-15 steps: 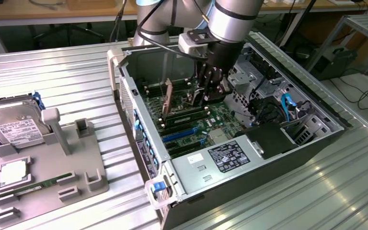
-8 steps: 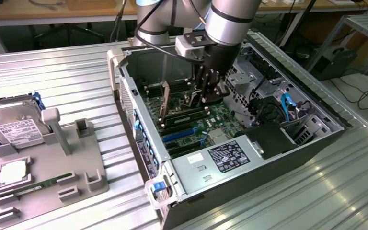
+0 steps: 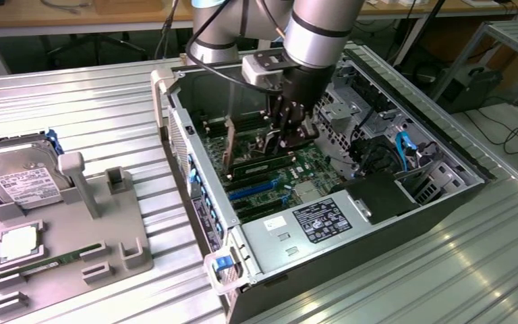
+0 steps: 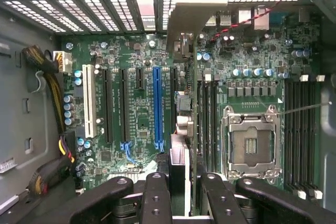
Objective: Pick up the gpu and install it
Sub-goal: 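Insert the gpu into the slot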
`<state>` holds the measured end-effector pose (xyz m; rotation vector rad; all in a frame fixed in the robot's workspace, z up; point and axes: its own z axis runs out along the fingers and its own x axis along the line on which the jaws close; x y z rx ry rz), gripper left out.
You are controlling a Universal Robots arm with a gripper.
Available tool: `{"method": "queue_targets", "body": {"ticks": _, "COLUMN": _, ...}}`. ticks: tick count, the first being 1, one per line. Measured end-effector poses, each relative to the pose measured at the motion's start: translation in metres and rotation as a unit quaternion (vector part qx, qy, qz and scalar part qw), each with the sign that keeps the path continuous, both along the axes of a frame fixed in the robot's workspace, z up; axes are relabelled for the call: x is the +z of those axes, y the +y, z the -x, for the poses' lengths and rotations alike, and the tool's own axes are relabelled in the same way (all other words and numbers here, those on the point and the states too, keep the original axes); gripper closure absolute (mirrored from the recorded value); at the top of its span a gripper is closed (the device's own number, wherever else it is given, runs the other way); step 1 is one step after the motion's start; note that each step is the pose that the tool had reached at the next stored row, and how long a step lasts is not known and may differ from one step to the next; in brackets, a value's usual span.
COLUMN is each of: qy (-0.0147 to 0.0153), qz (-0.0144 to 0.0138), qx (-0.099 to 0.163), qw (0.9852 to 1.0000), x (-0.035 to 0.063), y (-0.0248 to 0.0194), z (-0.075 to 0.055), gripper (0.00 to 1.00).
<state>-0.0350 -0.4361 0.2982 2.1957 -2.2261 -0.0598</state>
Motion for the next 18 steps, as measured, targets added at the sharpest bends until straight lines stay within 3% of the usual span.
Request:
{"method": "queue_targets", "body": {"ticks": 5, "qy": -0.0073, "qz": 0.0000, "qx": 0.003, "qw": 1.0000, "x": -0.0041, "y": -0.0001, "z": 0.005, "gripper": 0.73}}
{"method": "queue_targets", "body": {"ticks": 7, "qy": -0.0082, "qz": 0.0000, "qx": 0.003, "qw": 1.0000, "x": -0.0062, "y": -0.0003, "z": 0.005, "gripper": 0.73}}
{"method": "queue_targets", "body": {"ticks": 10, "qy": -0.0084, "qz": 0.0060, "qx": 0.003, "qw": 0.9999, "x": -0.0071, "y": -0.0016, "z": 0.006, "gripper": 0.73}}
{"method": "queue_targets", "body": {"ticks": 12, "qy": -0.0102, "qz": 0.0067, "qx": 0.003, "qw": 0.9999, "x": -0.0087, "y": -0.0016, "z": 0.006, "gripper": 0.73}}
{"method": "queue_targets", "body": {"ticks": 13, "qy": -0.0107, "qz": 0.0056, "qx": 0.003, "qw": 0.9999, "x": -0.0090, "y": -0.0017, "z": 0.006, "gripper": 0.73}}
{"method": "queue_targets", "body": {"ticks": 15, "qy": -0.0108, "qz": -0.0017, "qx": 0.003, "qw": 0.9999, "x": -0.0098, "y": -0.0017, "z": 0.006, "gripper": 0.73}}
{"method": "queue_targets", "body": {"ticks": 16, "qy": -0.0108, "qz": -0.0034, "qx": 0.003, "qw": 0.9999, "x": -0.0104, "y": -0.0020, "z": 0.006, "gripper": 0.73}}
{"method": "queue_targets", "body": {"ticks": 18, "qy": -0.0108, "qz": -0.0036, "qx": 0.003, "qw": 0.9999, "x": -0.0117, "y": -0.0044, "z": 0.006, "gripper": 0.73}}
